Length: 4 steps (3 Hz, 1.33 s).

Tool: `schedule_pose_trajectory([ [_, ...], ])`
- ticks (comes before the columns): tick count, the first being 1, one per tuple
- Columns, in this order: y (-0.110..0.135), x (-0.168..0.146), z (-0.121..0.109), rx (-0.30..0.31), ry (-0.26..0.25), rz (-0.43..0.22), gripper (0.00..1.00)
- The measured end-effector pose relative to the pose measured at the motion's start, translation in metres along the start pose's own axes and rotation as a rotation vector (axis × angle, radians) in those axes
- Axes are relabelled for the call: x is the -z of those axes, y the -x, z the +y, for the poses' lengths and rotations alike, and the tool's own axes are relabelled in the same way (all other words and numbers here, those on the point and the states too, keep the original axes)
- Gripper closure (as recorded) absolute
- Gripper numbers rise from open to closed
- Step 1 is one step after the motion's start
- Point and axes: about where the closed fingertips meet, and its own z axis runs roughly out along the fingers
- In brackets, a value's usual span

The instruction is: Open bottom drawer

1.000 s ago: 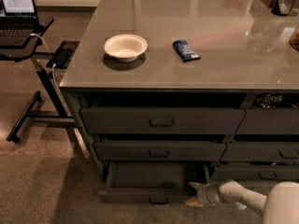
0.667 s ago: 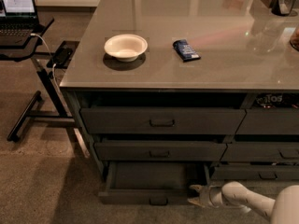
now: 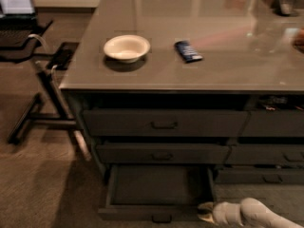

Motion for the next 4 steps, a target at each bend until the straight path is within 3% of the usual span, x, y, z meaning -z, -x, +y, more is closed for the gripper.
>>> schedule_pose_trajectory([
  [1, 0.0012, 0.0014, 0.0011, 0.0, 0.0, 0.0, 1.0],
  [2, 0.0012, 0.0013, 0.0011, 0.0, 0.0, 0.0, 0.86],
  [4, 0.0012, 0.0013, 0.0012, 0.0, 0.0, 0.0, 0.39],
])
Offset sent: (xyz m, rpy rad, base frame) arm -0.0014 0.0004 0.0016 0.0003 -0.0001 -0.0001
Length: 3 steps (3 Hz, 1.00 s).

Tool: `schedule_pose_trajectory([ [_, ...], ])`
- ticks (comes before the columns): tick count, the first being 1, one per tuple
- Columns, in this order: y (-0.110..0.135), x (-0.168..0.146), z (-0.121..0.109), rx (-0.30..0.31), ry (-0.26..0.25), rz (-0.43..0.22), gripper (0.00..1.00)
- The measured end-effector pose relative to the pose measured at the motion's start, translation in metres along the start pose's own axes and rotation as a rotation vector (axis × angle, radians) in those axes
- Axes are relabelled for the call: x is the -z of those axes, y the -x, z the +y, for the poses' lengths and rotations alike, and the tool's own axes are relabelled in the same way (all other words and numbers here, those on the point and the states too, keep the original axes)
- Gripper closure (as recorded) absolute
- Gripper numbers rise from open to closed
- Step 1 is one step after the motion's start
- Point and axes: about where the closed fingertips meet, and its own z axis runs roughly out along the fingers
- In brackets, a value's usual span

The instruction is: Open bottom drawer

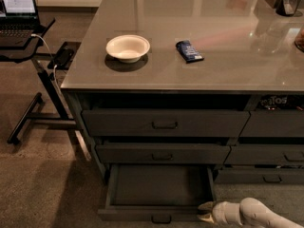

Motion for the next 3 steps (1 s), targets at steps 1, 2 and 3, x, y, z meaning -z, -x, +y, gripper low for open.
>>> schedule_pose_trajectory([
  [1, 0.0, 0.0, 0.0, 0.0, 0.0, 0.0, 0.16],
  [2, 0.0, -0.0001, 0.0, 0.0, 0.0, 0.0, 0.0],
  [3, 0.0, -0.0001, 0.0, 0.0, 0.0, 0.0, 0.0],
])
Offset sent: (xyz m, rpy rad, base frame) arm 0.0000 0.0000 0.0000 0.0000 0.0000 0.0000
